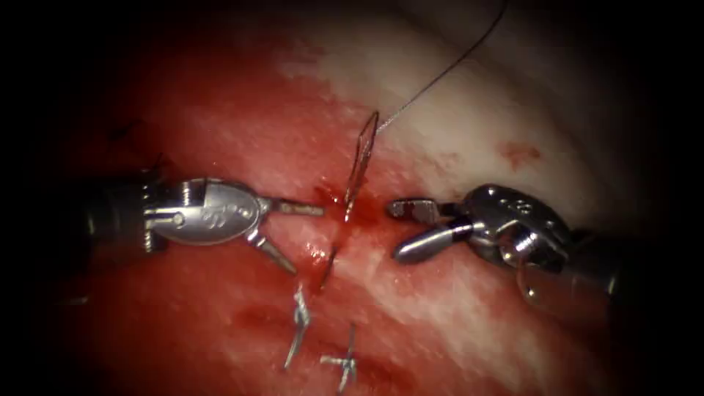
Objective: Wound Closure
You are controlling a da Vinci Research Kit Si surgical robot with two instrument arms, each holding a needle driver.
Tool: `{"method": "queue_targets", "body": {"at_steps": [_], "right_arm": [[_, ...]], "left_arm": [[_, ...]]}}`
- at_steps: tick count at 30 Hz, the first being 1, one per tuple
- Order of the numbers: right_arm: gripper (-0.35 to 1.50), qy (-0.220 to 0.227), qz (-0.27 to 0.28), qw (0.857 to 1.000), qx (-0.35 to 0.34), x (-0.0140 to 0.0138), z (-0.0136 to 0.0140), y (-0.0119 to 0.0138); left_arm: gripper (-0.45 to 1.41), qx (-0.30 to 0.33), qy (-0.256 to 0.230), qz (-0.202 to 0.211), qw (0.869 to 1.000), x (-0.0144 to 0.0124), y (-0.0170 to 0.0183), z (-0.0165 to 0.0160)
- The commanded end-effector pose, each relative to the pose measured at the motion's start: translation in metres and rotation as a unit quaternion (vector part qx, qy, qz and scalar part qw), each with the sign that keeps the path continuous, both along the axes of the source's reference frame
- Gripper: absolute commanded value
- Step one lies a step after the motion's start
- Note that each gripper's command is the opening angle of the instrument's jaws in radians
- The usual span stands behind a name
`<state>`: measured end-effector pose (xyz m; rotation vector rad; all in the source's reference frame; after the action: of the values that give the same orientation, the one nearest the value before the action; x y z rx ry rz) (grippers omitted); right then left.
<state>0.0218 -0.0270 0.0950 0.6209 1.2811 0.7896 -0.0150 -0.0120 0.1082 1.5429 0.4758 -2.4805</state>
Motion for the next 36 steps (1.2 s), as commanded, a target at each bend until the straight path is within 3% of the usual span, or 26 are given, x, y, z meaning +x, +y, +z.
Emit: {"method": "queue_targets", "body": {"at_steps": [1, 14, 29, 31, 32, 33, 36], "right_arm": [[1.3, -0.004, 0.003, 1.0, -0.004, 0.0, 0.0009, 0.0003], [1.3, 0.0, 0.01, 1.0, -0.01, -0.0007, 0.0017, -0.0002], [1.3, 0.003, 0.012, 1.0, -0.017, -0.0004, 0.0025, -0.0015], [1.3, 0.004, 0.013, 1.0, -0.018, -0.0003, 0.0025, -0.0016], [1.3, 0.005, 0.014, 1.0, -0.018, -0.0003, 0.0025, -0.0016], [1.3, 0.005, 0.014, 1.0, -0.018, -0.0003, 0.0025, -0.0016], [1.3, 0.006, 0.015, 1.0, -0.018, -0.0003, 0.0025, -0.0016]], "left_arm": [[0.42, -0.003, -0.003, -0.001, 1.0, -0.0007, 0.0002, 0.0005], [0.2, -0.061, -0.045, 0.038, 0.996, -0.0024, -0.0005, 0.001], [0.19, -0.081, -0.057, 0.049, 0.994, -0.0045, -0.0022, 0.0027], [0.05, -0.081, -0.057, 0.049, 0.994, -0.0045, -0.0021, 0.0027], [-0.13, -0.081, -0.06, 0.047, 0.994, -0.0045, -0.002, 0.0026], [-0.45, -0.081, -0.061, 0.046, 0.994, -0.0044, -0.0019, 0.0026], [-0.45, -0.078, -0.069, 0.039, 0.994, -0.0041, -0.0016, 0.0024]]}}
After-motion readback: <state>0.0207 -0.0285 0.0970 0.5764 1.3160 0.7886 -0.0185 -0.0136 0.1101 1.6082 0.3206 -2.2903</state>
